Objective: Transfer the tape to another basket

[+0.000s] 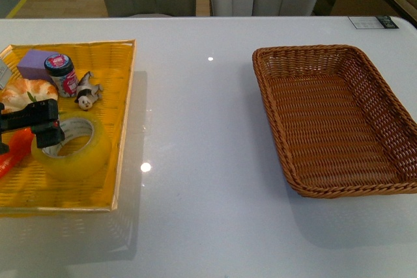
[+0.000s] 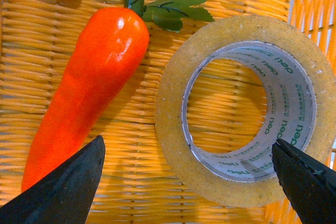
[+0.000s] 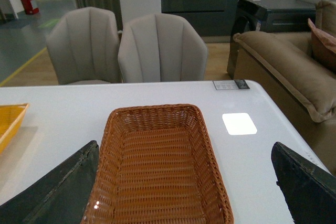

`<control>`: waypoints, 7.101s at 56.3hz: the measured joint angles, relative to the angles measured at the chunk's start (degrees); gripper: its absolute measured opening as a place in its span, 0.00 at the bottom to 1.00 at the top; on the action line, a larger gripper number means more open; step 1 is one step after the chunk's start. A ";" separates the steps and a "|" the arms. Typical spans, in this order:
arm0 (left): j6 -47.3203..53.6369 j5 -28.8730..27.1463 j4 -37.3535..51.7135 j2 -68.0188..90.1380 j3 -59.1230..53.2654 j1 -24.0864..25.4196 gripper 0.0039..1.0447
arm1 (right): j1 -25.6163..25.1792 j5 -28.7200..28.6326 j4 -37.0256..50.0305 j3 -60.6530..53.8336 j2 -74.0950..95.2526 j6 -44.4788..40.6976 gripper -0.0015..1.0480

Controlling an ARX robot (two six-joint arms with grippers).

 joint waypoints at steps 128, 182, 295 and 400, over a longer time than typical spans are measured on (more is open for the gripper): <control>-6.54 6.64 -16.87 -27.32 8.46 -34.10 0.14 | 0.00 0.02 0.00 0.00 0.00 0.00 0.91; -6.14 10.34 -21.70 -29.14 9.99 -35.69 0.14 | 16.92 -21.27 41.55 14.80 64.32 35.93 0.91; 8.98 -22.29 26.08 -56.13 -22.71 -20.68 0.35 | 4.90 -22.91 42.53 15.10 70.75 38.25 0.44; 10.25 -4.98 -1.03 -108.50 -47.82 -3.91 0.01 | 4.90 1.42 28.37 61.61 128.89 -70.71 0.44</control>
